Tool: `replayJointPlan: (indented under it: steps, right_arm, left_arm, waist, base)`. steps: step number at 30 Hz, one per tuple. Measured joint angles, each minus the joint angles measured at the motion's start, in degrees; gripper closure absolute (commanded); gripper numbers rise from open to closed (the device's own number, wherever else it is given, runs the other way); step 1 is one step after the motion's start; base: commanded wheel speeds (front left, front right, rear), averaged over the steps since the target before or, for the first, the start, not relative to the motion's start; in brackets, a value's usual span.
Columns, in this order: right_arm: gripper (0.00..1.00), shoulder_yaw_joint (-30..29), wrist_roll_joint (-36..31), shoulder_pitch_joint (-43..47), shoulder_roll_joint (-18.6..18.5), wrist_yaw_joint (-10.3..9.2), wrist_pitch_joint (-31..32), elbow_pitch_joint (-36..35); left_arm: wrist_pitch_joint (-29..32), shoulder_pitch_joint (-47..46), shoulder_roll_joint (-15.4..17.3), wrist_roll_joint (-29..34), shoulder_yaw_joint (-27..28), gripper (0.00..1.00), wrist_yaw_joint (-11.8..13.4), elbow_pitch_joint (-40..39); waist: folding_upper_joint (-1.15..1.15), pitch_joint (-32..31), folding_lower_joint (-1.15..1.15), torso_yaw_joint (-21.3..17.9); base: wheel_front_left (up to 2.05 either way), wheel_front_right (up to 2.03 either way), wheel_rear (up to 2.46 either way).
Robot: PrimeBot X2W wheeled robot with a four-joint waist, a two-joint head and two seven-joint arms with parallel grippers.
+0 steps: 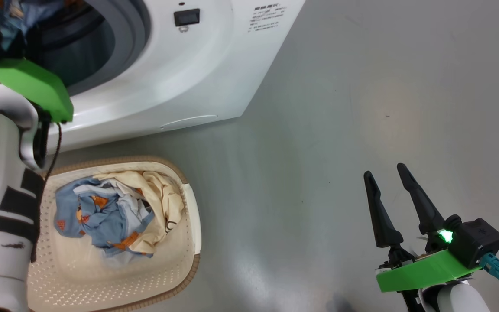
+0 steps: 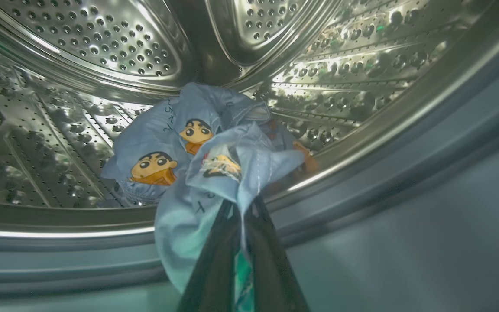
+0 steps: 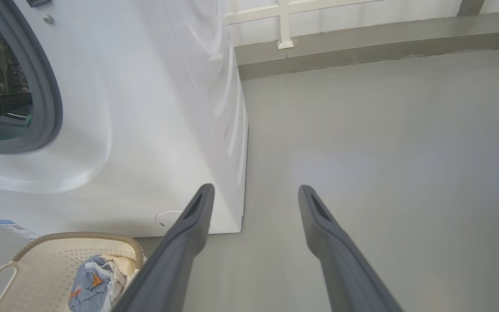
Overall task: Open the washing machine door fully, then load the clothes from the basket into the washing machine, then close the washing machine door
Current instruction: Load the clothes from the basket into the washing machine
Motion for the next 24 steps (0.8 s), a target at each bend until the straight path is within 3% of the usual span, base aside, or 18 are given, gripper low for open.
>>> replayJointPlan:
  steps: [10, 24]
  right_arm:
    - [0.0, 0.8, 0.0, 0.0, 0.0, 0.0, 0.0, 0.1]
    - [0.0, 2.7, 0.1, -0.2, 0.0, 0.0, 0.0, 0.3]
  left_arm:
    - [-5.2, -5.7, 0.8, 0.0, 1.2, 1.0, 2.3, 3.3]
    - [-9.3, -14.2, 5.2, 0.5, 3.4, 1.0, 5.3, 6.4]
  waist:
    - [0.0, 0.6, 0.0, -1.0]
    - [0.0, 4.8, 0.0, -4.2]
  base:
    - [0.0, 0.0, 0.0]
    - [0.0, 0.0, 0.0]
